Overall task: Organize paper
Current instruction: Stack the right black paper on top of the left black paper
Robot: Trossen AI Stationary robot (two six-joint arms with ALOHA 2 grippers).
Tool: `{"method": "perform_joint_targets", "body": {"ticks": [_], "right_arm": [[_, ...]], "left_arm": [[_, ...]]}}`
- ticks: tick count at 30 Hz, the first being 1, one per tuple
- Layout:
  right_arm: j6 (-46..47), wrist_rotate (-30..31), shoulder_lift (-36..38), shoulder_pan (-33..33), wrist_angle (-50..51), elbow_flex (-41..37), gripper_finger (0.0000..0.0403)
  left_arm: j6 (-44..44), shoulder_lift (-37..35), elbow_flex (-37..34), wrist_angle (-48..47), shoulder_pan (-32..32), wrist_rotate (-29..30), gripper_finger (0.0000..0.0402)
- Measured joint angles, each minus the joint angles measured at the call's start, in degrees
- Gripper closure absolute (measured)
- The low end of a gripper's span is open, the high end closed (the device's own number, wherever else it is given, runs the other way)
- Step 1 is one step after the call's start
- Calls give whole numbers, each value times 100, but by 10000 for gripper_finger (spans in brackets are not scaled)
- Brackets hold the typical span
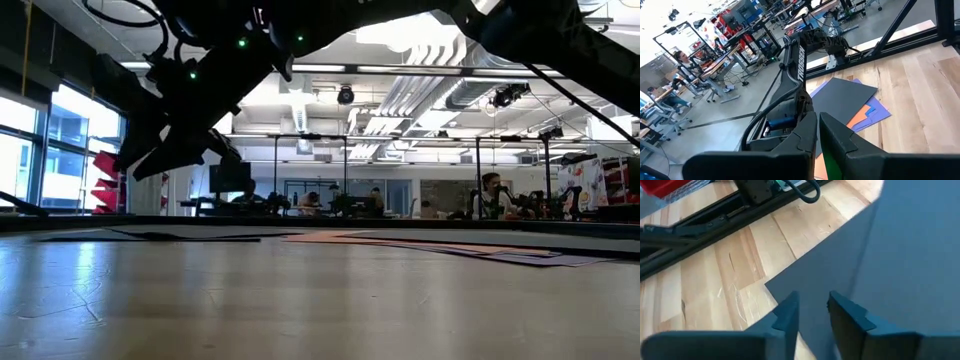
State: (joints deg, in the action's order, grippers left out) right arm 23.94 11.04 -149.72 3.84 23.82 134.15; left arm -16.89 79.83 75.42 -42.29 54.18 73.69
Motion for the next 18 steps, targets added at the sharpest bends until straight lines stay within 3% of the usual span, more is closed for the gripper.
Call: {"method": "perform_joint_targets", "body": {"ticks": [4,9,14,18], "right_arm": [[-448,324,219,-77,796,0,269],[-667,1415,428,-492,2654,13,278],[-544,2058,429,-1036,4354,3,291],[-528,2200,430,-1439,4783,0,303]], "left_arm": [[-317,0,0,-111,43,-126,402],[-1079,0,0,-536,150,-159,402],[-3088,-7,-76,-1653,161,-576,402],[-4939,2,-453,-2527,-73,-1211,402]]}}
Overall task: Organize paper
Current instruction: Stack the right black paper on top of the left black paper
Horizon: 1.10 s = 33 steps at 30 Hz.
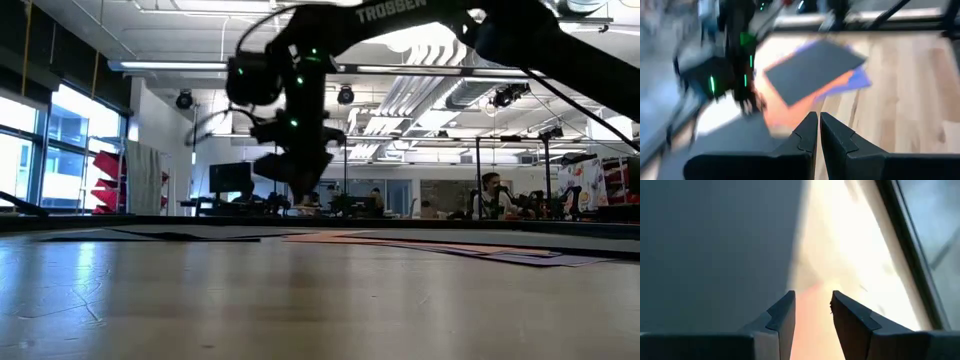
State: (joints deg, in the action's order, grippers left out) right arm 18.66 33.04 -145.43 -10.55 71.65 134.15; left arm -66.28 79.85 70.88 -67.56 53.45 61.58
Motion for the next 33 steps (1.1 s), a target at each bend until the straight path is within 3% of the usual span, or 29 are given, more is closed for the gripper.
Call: {"method": "perform_joint_targets", "body": {"ticks": [5,10,15,22,26,33], "right_arm": [[-250,-411,0,-373,-25,-120,322],[-437,-546,-9,-421,-199,-627,341],[-567,-669,7,-275,-751,-1091,363],[-552,-649,45,117,-859,-1182,379],[-554,-697,48,339,-862,-1182,380],[-565,-961,76,598,-860,-1182,380]], "left_arm": [[-1854,0,-820,-550,-414,-1015,402],[-3036,4,-1776,-358,-674,-1938,402],[-3744,4,-2706,573,-688,-2370,402],[-4378,376,-3684,1713,-675,-3563,402],[-4663,746,-3816,1782,-640,-3701,402],[-4614,859,-3848,1895,-618,-3274,402]]}}
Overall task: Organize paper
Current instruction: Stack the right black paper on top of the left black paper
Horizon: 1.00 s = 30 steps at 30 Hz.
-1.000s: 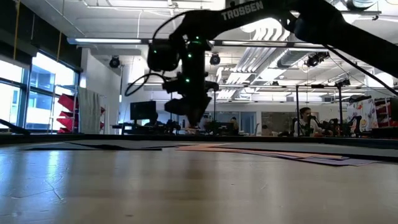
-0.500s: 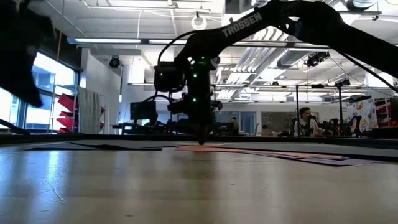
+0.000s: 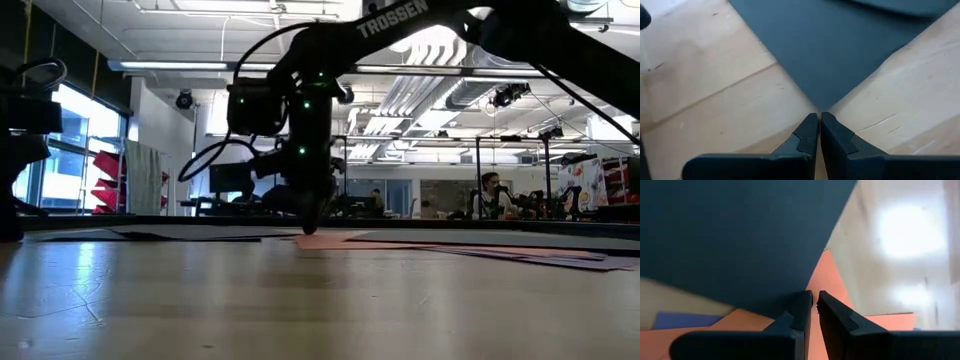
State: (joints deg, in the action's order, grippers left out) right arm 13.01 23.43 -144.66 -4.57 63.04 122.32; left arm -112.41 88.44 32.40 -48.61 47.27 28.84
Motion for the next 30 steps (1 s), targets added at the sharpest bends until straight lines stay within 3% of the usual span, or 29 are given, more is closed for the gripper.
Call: {"method": "perform_joint_targets", "body": {"ticks": [18,26,30], "right_arm": [[-709,-792,13,808,-465,2,380],[-751,-653,-20,862,-211,285,380],[-868,-447,-26,774,-81,457,380]], "left_arm": [[215,9,-17,37,11,195,402],[316,-37,15,-81,4,103,402],[315,-60,311,-880,-5,-116,402]]}}
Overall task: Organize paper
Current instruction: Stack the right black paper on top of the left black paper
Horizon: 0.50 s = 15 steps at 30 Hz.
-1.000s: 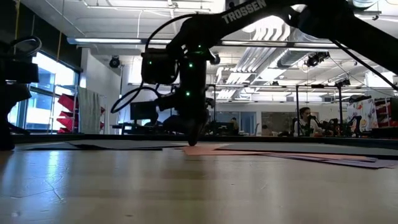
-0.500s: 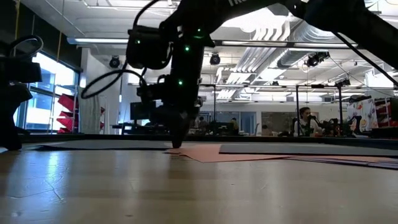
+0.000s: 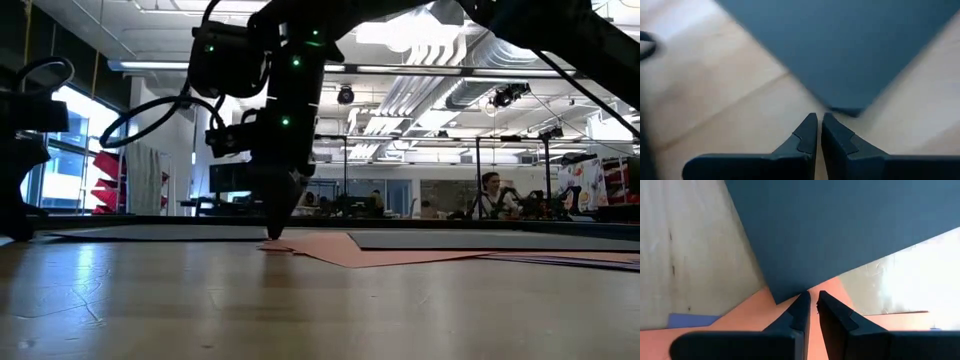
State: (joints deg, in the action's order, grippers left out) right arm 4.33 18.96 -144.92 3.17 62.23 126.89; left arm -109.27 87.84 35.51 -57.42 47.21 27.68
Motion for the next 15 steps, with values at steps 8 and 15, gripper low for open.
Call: {"method": "perform_joint_targets", "body": {"ticks": [8,15], "right_arm": [[-246,28,7,-562,-176,9,380],[-423,-614,20,-1089,-515,-50,380]], "left_arm": [[3,-16,635,-992,16,120,402],[52,-3,633,-725,104,780,402]]}}
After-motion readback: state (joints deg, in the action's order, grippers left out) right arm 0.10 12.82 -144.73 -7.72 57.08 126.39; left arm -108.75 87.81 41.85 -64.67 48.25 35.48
